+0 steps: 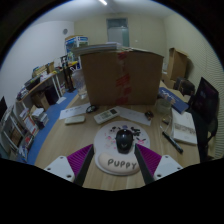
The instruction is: Arrange mouse
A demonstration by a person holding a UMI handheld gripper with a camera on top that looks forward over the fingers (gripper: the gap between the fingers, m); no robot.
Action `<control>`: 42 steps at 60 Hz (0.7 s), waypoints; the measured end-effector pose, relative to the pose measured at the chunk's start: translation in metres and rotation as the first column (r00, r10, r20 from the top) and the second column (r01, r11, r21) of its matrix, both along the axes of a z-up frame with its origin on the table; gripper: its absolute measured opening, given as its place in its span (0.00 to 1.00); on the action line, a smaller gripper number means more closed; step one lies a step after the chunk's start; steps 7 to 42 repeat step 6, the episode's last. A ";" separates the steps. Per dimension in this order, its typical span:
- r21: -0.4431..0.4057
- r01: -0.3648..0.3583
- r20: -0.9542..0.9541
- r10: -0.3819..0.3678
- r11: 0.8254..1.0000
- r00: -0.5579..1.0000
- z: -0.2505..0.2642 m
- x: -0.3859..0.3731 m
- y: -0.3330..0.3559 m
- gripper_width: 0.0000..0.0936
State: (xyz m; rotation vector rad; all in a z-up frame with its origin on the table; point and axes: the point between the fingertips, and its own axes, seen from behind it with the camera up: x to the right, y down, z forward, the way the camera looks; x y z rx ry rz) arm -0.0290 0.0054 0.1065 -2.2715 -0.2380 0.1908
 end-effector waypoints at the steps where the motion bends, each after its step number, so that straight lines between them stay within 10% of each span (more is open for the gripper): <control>1: -0.002 0.005 -0.001 -0.005 1.000 1.000 0.004 -0.001 -0.006 0.90; 42: 0.000 0.032 -0.011 -0.032 0.999 0.999 0.021 -0.007 -0.038 0.90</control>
